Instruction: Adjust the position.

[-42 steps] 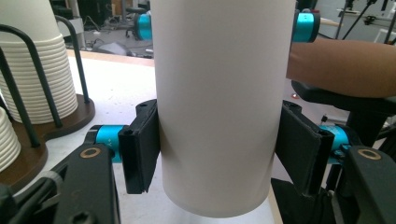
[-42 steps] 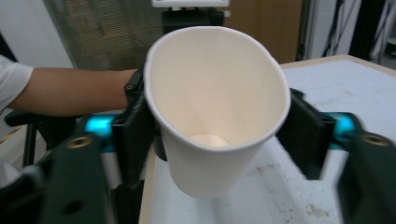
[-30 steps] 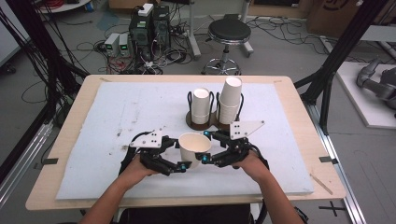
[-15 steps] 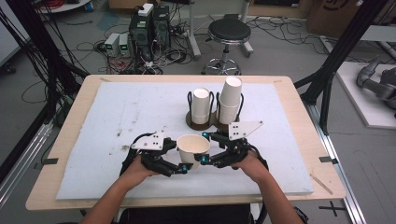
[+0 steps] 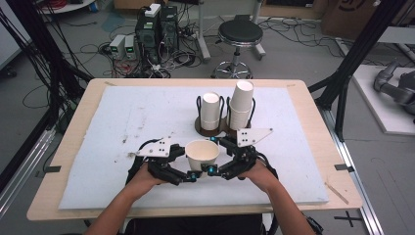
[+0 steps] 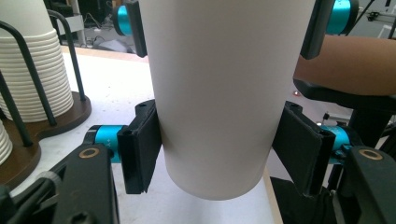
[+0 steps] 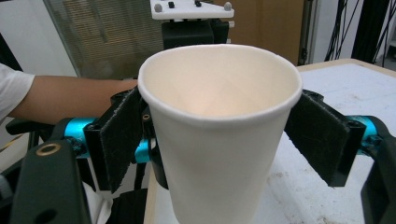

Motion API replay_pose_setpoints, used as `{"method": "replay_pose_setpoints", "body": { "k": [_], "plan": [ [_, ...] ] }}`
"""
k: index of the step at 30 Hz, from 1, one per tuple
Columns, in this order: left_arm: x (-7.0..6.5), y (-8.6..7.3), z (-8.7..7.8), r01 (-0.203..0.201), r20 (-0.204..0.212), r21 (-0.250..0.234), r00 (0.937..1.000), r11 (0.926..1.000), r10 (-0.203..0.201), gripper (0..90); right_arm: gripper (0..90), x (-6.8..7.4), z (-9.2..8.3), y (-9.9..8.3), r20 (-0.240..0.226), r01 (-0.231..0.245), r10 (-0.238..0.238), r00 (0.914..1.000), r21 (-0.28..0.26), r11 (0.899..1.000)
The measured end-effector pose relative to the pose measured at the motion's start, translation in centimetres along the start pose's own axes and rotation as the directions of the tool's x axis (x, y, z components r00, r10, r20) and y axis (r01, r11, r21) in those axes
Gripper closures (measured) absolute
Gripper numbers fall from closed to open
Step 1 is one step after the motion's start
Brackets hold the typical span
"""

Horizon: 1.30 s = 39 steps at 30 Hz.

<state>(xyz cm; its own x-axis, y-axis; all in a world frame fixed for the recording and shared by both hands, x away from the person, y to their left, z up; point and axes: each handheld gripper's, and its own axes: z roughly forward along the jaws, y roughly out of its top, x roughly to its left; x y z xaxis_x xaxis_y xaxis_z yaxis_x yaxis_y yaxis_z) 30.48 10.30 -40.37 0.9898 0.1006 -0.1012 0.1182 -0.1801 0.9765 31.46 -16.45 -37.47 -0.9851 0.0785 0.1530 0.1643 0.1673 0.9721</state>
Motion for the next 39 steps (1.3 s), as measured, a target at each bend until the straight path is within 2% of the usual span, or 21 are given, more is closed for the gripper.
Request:
{"method": "replay_pose_setpoints", "body": {
  "k": [5, 9, 13, 15, 19, 22, 24, 27, 39],
  "plan": [
    [-0.1, 0.0, 0.2, 0.0, 0.004, -0.001, 1.0, 1.0, 0.0, 35.2, 31.6, 0.1, 0.1, 0.1, -0.008, 0.016, -0.016, 0.9998, -0.006, 1.0],
    [-0.1, 0.0, 0.3, -0.001, 0.002, -0.001, 1.0, 1.0, 0.001, 35.6, 35.5, 0.0, 0.1, 0.1, -0.008, 0.036, -0.036, 0.9993, -0.007, 0.999],
    [0.0, -0.1, 0.3, 0.018, -0.025, -0.003, 0.9995, 0.9998, -0.018, 33.2, 36.0, 0.0, -0.1, 0.1, 0.013, 0.054, -0.054, 0.9984, -0.006, 0.999],
    [0.1, -0.2, 0.2, 0.035, -0.049, 0.002, 0.9982, 0.9994, -0.035, 25.9, 36.5, -0.1, -0.4, 0.2, 0.022, 0.056, -0.055, 0.9982, -0.007, 0.998],
    [0.2, -0.5, -0.7, 0.037, -0.078, -0.003, 0.9963, 0.9993, -0.037, 25.2, 37.1, -0.4, -1.0, 0.2, 0.052, 0.062, -0.062, 0.9967, 0.001, 0.998],
    [0.4, -0.6, -1.9, 0.043, -0.124, -0.017, 0.9912, 0.9989, -0.045, 25.1, 37.1, -0.7, -1.4, 0.2, 0.074, 0.055, -0.055, 0.9958, 0.0, 0.998],
    [0.6, -0.6, -2.7, 0.048, -0.168, -0.028, 0.9843, 0.9984, -0.052, 25.0, 37.2, -0.8, -1.5, 0.2, 0.087, 0.05, -0.051, 0.995, 0.003, 0.999],
    [1.0, -0.5, -3.5, 0.055, -0.201, -0.051, 0.9774, 0.9972, -0.064, 24.2, 37.2, -0.8, -1.8, 0.2, 0.103, 0.055, -0.055, 0.9931, 0.005, 0.998],
    [1.5, -0.8, -5.1, 0.067, -0.257, -0.071, 0.9628, 0.9952, -0.083, 22.0, 37.3, -1.1, -2.2, 0.3, 0.132, 0.045, -0.045, 0.9902, 0.007, 0.999]
  ]
}}
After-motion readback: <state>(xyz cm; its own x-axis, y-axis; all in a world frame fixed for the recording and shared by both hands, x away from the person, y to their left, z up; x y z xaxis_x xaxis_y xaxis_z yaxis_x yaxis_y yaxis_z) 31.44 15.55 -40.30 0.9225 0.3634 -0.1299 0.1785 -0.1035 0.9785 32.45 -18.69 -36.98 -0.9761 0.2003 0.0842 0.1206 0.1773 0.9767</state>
